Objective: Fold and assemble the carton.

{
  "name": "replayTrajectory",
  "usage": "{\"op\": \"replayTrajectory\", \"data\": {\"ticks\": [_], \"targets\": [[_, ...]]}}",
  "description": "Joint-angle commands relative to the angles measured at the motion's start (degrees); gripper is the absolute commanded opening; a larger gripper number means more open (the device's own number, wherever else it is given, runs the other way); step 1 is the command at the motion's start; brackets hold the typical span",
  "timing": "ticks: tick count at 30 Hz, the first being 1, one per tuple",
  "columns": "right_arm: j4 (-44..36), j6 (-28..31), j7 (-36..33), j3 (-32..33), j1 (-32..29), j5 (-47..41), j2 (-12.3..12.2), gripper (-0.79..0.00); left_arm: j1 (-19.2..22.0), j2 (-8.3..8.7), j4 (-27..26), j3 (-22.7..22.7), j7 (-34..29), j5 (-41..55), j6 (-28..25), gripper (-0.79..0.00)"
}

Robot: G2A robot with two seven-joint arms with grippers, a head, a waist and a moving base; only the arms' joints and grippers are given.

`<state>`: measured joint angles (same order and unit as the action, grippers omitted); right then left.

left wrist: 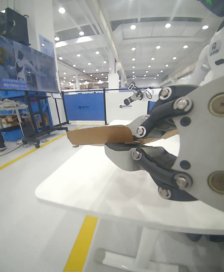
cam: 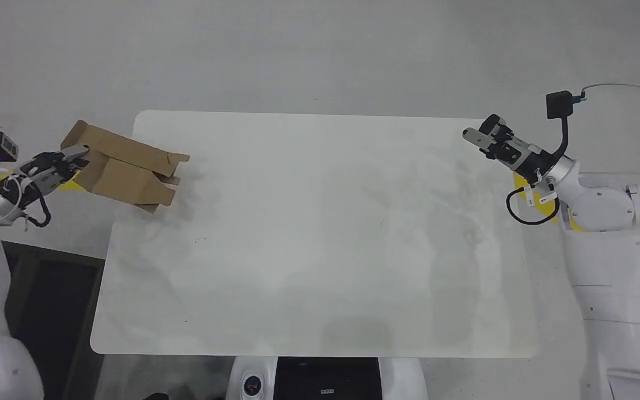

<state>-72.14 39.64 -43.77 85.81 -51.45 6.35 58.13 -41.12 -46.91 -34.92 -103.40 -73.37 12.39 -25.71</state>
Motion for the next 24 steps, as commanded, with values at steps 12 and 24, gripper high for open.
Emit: {"op": "replayTrajectory", "data": {"ticks": [12,24], "targets": [[0.0,0.0,0.0,0.0,0.0,0.0,0.0,0.0,2.3,-3.86,-14.6,12.7,3.7,7.0,2.1,-0.785],[0.0,0.0,0.0,0.0,0.0,0.0,0.0,0.0,6.7,-7.46,-18.9,26.9,1.6,8.4,-0.4,-0.785]]}}
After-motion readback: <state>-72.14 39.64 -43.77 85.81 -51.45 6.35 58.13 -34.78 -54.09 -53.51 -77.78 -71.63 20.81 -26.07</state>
